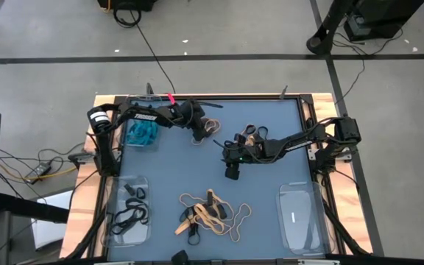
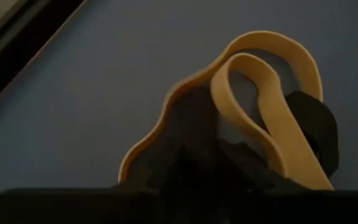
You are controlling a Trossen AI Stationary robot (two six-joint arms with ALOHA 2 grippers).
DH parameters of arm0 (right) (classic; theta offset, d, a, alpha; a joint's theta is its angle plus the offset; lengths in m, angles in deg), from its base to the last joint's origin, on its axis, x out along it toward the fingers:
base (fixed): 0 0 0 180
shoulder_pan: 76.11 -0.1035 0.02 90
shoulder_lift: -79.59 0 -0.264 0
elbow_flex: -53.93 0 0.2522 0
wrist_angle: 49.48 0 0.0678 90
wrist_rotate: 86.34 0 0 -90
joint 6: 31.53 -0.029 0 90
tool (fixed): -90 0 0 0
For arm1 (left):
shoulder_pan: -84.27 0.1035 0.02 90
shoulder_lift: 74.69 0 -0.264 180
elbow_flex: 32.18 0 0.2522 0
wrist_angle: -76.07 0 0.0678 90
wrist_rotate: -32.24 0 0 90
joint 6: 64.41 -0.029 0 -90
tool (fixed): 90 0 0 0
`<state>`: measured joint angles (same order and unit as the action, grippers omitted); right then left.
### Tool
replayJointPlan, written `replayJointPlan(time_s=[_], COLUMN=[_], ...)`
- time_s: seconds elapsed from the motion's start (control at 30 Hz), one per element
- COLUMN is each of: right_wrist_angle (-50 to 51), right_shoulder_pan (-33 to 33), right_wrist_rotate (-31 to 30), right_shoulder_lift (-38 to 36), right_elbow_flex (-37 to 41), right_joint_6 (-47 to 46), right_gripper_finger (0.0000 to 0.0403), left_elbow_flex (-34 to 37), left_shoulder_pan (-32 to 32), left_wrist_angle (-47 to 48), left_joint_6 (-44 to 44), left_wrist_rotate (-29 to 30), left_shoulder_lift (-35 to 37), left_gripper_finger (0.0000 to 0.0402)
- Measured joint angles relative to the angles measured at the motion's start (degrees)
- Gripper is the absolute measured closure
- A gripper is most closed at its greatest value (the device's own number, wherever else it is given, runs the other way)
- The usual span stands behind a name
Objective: Sort rubber bands into baskets
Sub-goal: Put the black rubber band into the bottom left transparent bin
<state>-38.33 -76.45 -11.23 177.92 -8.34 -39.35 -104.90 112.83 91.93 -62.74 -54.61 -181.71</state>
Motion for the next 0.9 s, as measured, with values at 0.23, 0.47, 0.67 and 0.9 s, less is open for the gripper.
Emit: replayJointPlan(time_s=[0.23, 0.47, 0.67, 0.9], right_wrist_angle=[0.04, 0.30, 0.62, 1.10], right_shoulder_pan=[0.00, 0.00, 0.00, 0.00], right_wrist_rotate=[0.00, 0.00, 0.00, -0.02], right_shoulder_lift=[-0.01, 0.00, -0.01, -0.01], right_elbow_flex=[0.00, -0.01, 0.00, 0.00], right_joint_6=[0.02, 0.02, 0.02, 0.02], right_gripper_finger=[0.0229, 0.0229, 0.0229, 0.0229], left_elbow_flex=[0.00, 0.00, -0.02, -0.02], left_shoulder_pan=[0.00, -0.92, -4.76, -13.69], left_wrist_angle=[3.83, 12.27, 21.53, 37.62], left_joint_6=[0.03, 0.56, -0.75, 4.92], left_wrist_rotate=[-2.38, -1.40, -1.02, 0.18], left_shoulder_lift=[3.55, 14.23, 24.24, 33.15], left_gripper_finger=[0.0388, 0.0394, 0.0394, 0.0393])
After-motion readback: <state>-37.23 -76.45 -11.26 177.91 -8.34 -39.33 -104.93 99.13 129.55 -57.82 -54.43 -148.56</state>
